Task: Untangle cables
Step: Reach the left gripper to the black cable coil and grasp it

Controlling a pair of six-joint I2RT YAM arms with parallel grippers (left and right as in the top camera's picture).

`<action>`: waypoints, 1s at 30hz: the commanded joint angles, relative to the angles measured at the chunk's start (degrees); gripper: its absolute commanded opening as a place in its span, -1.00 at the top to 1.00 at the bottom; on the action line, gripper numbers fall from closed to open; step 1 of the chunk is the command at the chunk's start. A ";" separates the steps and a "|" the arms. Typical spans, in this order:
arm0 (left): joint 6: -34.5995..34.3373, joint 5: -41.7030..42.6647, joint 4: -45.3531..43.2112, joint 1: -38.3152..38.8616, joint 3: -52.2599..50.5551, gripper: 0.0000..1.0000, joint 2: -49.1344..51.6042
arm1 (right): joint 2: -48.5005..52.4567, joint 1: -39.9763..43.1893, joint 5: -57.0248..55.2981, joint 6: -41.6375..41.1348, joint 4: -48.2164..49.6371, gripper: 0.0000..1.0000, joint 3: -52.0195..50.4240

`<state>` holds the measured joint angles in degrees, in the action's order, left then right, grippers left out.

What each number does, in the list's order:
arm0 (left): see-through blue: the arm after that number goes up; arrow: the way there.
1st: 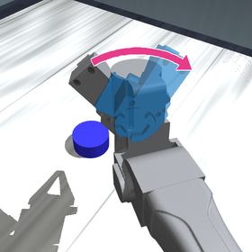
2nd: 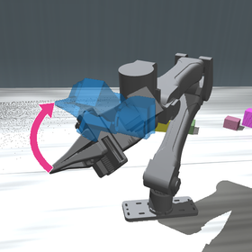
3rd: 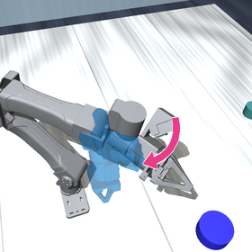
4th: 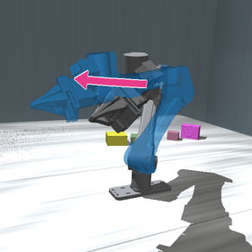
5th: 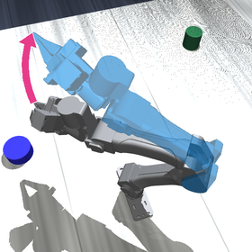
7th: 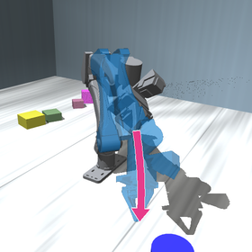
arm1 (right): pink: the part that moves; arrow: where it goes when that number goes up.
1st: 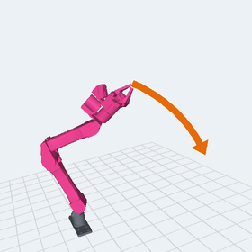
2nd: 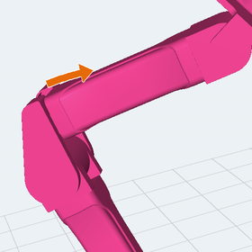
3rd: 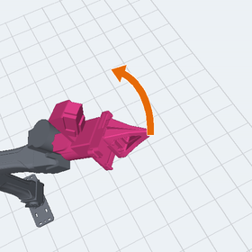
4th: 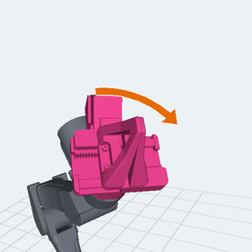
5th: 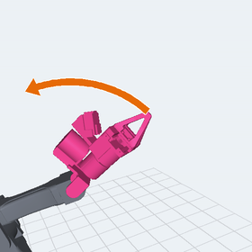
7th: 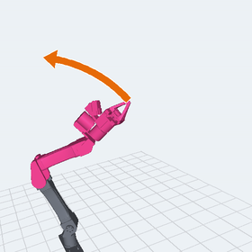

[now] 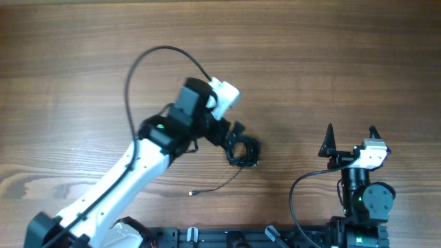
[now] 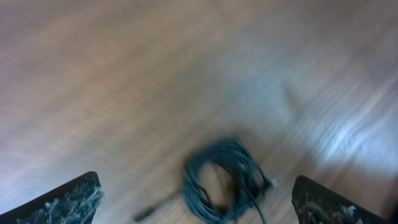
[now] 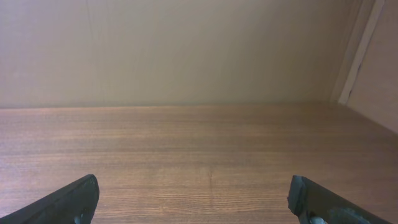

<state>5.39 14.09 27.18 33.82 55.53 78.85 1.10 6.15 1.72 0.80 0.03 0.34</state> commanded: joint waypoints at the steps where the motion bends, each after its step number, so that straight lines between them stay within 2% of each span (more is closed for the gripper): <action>1: 3.85 -1.14 0.13 3.41 0.72 -1.00 3.32 | -0.50 -0.09 0.92 0.68 0.13 -0.99 -0.07; 2: 6.69 -1.20 0.09 3.65 0.72 -0.92 4.39 | -0.50 -0.09 0.92 0.68 0.13 -1.00 -0.07; 3: 10.69 -2.34 -0.28 3.74 0.72 -0.70 5.86 | -0.50 -0.09 0.92 0.68 0.13 -0.99 -0.07; 4: 13.35 -4.85 -1.81 3.72 0.72 -0.64 8.46 | -0.50 -0.09 0.92 0.68 0.13 -1.00 -0.07; 9: 28.20 -7.19 -4.35 3.72 0.72 -0.68 17.97 | -0.50 -0.09 0.92 0.68 0.13 -0.99 -0.07; 13: 30.42 -7.15 -6.01 3.72 0.72 -0.48 21.59 | -0.50 -0.09 0.92 0.68 0.13 -1.00 -0.07; 21: 30.36 -7.10 -10.64 3.74 0.72 -0.41 27.34 | -0.50 -0.09 0.92 0.66 0.13 -1.00 -0.07; 23: 30.34 -7.08 -12.04 3.72 0.72 -0.22 28.06 | -0.50 -0.09 0.92 0.68 0.13 -0.99 -0.07; 24: 30.14 -7.08 -12.00 3.74 0.72 -0.06 28.22 | -0.50 -0.09 0.92 0.68 0.13 -0.99 -0.07; 25: 30.12 -7.10 -11.72 3.72 0.72 0.20 28.26 | -0.50 -0.09 0.92 0.66 0.13 -1.00 -0.07; 26: 28.87 -7.13 -11.50 3.72 0.72 0.79 28.33 | -0.50 -0.09 0.92 0.68 0.13 -1.00 -0.07; 27: 25.81 -7.15 -11.52 3.67 0.72 0.92 28.33 | -0.50 -0.09 0.92 0.70 0.13 -0.99 -0.07; 28: 23.32 -7.54 -11.58 3.56 0.72 0.92 28.33 | -0.50 -0.09 0.92 0.68 0.13 -1.00 -0.07; 30: 11.67 -12.02 -12.33 3.13 0.74 0.92 28.30 | -0.50 -0.09 0.92 0.66 0.13 -1.00 -0.07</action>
<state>31.51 7.49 15.31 37.50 56.25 105.45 1.10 6.15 1.72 0.80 0.03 0.36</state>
